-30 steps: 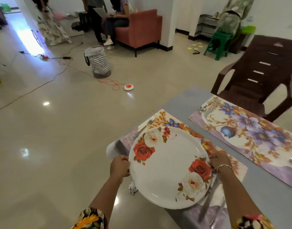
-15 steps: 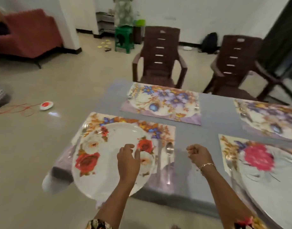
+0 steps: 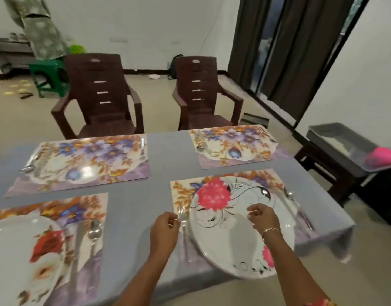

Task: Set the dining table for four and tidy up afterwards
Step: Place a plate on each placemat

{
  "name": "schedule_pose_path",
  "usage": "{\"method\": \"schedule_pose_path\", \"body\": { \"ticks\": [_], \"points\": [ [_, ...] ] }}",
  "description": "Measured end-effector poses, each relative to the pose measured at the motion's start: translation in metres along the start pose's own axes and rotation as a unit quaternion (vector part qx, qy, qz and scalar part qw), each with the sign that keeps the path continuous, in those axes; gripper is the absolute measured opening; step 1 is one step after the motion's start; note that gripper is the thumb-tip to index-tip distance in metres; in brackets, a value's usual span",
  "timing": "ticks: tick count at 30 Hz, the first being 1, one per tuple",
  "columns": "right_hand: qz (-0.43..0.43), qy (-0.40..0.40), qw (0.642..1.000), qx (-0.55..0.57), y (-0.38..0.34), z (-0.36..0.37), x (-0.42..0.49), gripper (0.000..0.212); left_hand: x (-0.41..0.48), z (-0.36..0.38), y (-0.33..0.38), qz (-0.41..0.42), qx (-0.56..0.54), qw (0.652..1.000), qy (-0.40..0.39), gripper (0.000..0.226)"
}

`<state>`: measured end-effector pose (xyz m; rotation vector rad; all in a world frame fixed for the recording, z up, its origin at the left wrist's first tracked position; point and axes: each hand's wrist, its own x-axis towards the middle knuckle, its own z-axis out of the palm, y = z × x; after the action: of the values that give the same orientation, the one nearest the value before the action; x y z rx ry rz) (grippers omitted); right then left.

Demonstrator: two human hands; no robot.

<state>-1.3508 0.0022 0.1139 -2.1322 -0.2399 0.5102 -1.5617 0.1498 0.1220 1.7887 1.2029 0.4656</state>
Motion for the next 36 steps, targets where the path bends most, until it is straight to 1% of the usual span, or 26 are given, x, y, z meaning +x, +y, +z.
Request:
{"method": "schedule_pose_path", "body": {
  "ticks": [2,4,6,8,10,13,17,20,23,26,28,29,30,31,32,34,35,36],
  "points": [
    [0.017,0.048,0.998,-0.04,0.014,-0.033,0.019,0.025,0.007,0.027,0.013,-0.01,0.032,0.999,-0.021,0.022],
    [0.037,0.061,0.993,-0.092,0.028,-0.057,0.034,0.021,0.013,0.048,0.024,-0.025,0.077,0.996,-0.044,0.029],
    [0.051,0.065,0.988,-0.133,0.04,-0.069,0.042,0.026,0.018,0.06,0.028,-0.036,0.118,0.991,-0.048,0.034],
    [0.055,0.07,0.984,-0.157,0.051,-0.072,0.046,0.032,0.023,0.066,0.03,-0.055,0.143,0.988,-0.029,0.033],
    [0.053,0.067,0.985,-0.149,0.056,-0.069,0.049,0.033,0.029,0.068,0.031,-0.081,0.156,0.984,-0.011,0.026],
    [0.069,0.082,0.987,-0.121,0.056,-0.067,0.052,0.032,0.038,0.068,0.033,-0.101,0.167,0.981,0.014,0.004],
    [0.096,0.091,0.984,-0.12,0.055,-0.067,0.057,0.032,0.049,0.07,0.032,-0.123,0.152,0.98,0.022,0.006],
    [0.115,0.093,0.982,-0.114,0.056,-0.065,0.061,0.026,0.055,0.072,0.029,-0.139,0.152,0.978,0.022,0.013],
    [0.146,0.088,0.98,-0.105,0.052,-0.065,0.063,0.024,0.06,0.072,0.029,-0.137,0.165,0.977,0.011,0.009],
    [0.171,0.068,0.978,-0.096,0.048,-0.068,0.066,0.04,0.064,0.071,0.03,-0.141,0.171,0.975,0.0,0.006],
    [0.179,0.064,0.977,-0.097,0.047,-0.069,0.069,0.045,0.066,0.071,0.029,-0.15,0.165,0.975,-0.005,0.007],
    [0.182,0.063,0.976,-0.101,0.046,-0.069,0.069,0.045,0.067,0.07,0.029,-0.154,0.162,0.975,-0.005,0.008],
    [0.183,0.068,0.976,-0.096,0.047,-0.068,0.069,0.038,0.068,0.069,0.029,-0.158,0.158,0.975,-0.004,0.009],
    [0.177,0.075,0.977,-0.094,0.047,-0.068,0.068,0.025,0.068,0.068,0.029,-0.161,0.155,0.975,-0.003,0.011],
    [0.175,0.08,0.977,-0.089,0.047,-0.067,0.067,0.019,0.069,0.067,0.03,-0.163,0.151,0.975,-0.001,0.013],
    [0.178,0.082,0.977,-0.088,0.046,-0.066,0.066,0.017,0.071,0.064,0.031,-0.17,0.141,0.975,-0.003,0.015],
    [0.18,0.081,0.976,-0.091,0.045,-0.066,0.066,0.021,0.073,0.063,0.03,-0.174,0.131,0.976,-0.008,0.016],
    [0.185,0.08,0.975,-0.095,0.043,-0.066,0.066,0.033,0.075,0.063,0.028,-0.181,0.115,0.977,-0.015,0.017]
  ]
}}
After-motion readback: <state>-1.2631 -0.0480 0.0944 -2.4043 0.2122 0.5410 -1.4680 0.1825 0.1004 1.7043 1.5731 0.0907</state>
